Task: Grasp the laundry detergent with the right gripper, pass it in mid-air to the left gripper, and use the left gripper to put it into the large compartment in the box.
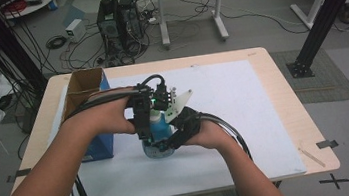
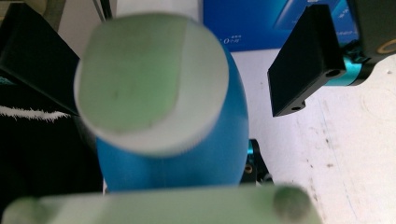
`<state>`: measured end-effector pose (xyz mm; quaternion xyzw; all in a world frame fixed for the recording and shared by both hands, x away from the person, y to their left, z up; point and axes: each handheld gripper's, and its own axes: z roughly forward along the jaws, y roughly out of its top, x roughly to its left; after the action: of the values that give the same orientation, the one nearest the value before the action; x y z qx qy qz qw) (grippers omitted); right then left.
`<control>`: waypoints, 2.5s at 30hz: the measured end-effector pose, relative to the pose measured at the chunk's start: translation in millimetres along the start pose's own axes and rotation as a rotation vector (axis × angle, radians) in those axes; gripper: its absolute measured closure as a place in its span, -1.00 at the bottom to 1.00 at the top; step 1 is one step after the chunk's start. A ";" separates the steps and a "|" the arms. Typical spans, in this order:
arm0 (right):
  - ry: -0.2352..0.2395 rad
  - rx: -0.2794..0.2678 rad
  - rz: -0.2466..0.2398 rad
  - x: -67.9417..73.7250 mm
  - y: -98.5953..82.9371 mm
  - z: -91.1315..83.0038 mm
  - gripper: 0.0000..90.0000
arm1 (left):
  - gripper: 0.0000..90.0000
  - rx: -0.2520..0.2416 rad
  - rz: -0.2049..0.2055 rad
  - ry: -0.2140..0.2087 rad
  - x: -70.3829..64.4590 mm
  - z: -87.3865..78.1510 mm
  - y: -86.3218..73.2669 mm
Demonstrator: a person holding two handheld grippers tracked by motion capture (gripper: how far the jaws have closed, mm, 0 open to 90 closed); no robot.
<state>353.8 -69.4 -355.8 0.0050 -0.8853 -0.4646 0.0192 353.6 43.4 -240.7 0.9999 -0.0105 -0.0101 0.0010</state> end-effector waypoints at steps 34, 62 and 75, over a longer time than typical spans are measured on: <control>0.008 -0.010 0.011 3.0 5.6 -2.7 0.01 | -0.63 0.033 0.022 0.037 -1.5 0.8 8.9; 0.017 -0.019 0.002 1.8 6.1 -1.3 0.01 | -0.36 0.050 0.015 0.034 -4.6 -1.1 10.4; 0.020 -0.022 0.005 1.6 6.1 -0.3 0.01 | -0.25 0.056 0.021 0.031 -5.9 -1.8 10.6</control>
<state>352.2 -66.2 -350.6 0.0074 -0.8800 -0.4740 0.0292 347.5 33.0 -238.7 0.9994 -0.0213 0.0055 -0.0269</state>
